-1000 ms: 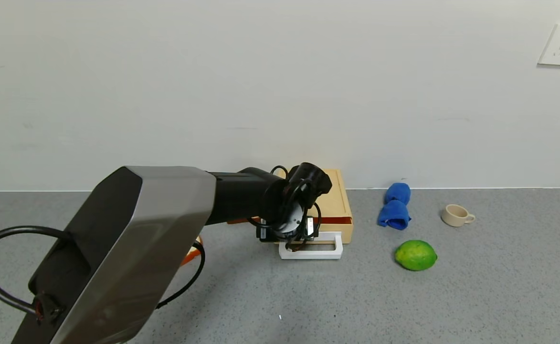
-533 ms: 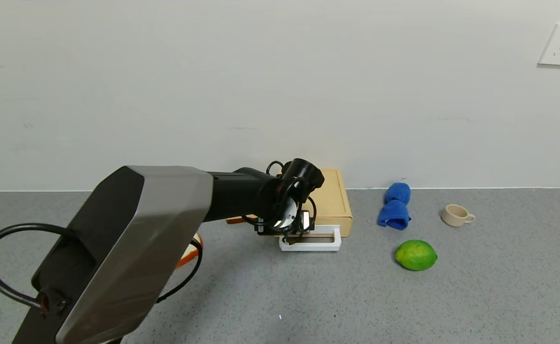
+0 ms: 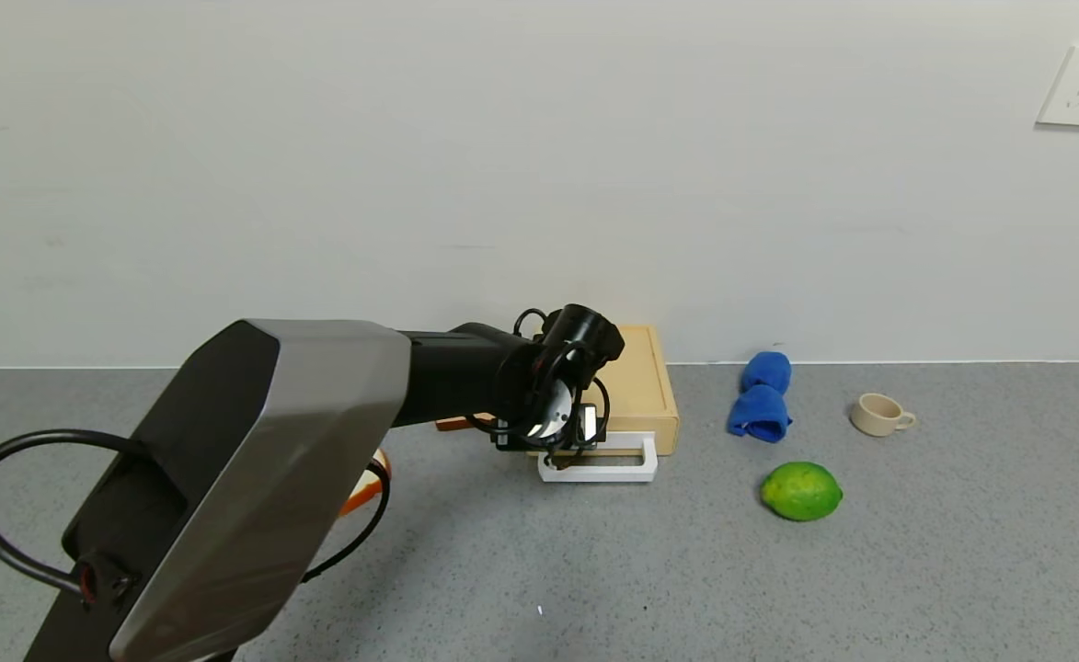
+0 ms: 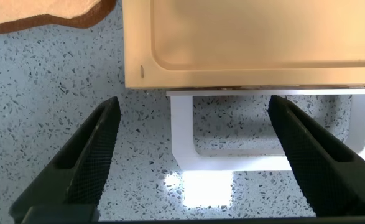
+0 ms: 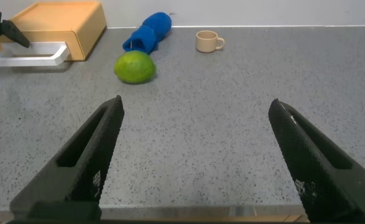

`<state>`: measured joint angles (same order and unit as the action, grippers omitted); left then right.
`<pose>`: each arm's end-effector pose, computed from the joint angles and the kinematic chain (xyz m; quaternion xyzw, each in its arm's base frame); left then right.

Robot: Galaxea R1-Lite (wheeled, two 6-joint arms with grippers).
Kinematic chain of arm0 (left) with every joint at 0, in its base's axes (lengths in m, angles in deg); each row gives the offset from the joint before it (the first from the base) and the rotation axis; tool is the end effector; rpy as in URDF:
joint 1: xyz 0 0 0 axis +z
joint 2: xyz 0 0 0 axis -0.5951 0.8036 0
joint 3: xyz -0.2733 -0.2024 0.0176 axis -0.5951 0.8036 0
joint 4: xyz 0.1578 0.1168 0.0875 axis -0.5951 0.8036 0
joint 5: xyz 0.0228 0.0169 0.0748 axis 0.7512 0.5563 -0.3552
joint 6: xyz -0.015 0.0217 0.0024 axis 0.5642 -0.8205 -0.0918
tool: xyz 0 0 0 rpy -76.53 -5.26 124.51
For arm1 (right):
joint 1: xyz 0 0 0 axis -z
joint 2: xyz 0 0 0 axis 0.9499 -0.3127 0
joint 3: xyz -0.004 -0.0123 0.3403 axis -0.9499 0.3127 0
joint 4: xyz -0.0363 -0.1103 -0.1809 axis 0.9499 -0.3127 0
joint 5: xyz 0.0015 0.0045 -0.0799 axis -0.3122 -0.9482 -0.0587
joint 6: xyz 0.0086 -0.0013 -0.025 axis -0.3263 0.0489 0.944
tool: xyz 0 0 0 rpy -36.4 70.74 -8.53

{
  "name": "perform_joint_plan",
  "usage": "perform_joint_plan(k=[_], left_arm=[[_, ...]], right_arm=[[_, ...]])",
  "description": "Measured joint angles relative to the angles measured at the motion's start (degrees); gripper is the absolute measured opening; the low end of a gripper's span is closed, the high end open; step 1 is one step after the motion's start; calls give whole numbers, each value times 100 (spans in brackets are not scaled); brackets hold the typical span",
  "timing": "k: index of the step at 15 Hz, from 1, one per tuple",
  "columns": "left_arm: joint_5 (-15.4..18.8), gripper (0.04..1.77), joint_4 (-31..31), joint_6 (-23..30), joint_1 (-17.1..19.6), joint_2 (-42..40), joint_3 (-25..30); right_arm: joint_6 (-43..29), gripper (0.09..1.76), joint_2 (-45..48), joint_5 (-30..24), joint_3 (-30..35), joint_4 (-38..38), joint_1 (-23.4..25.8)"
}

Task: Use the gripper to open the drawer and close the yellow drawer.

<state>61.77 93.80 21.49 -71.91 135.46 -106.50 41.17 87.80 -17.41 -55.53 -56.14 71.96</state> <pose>0.4388 -0.2992 0.1235 -0.0100 0.4065 0.0022 0.9136 -0.0329 -0.0007 0.0770 0.0190 -0.0051 -0.0152 0.9997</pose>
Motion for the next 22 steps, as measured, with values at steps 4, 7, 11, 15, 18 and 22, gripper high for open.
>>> perform_joint_plan(k=[4,7,11,15,18,22], left_arm=[[-16,172,63,7,4,-107,65],[-5,172,555,-56,-30,-430,95],[26,172,1164,-458,-61,-1191,94],[107,172,1509,-828,-33,-2037,222],[616,172,1501,-1225,72,-2837,583],[1527,172,1200,-1582,336,-4153,1385]], right_arm=[[0,171,0,0,0,2,0],[0,171,0,0,0,2,0],[-2,171,0,0,0,0,0],[-2,171,0,-1,0,2,0],[0,171,0,0,0,2,0],[0,171,0,-1,0,2,0]])
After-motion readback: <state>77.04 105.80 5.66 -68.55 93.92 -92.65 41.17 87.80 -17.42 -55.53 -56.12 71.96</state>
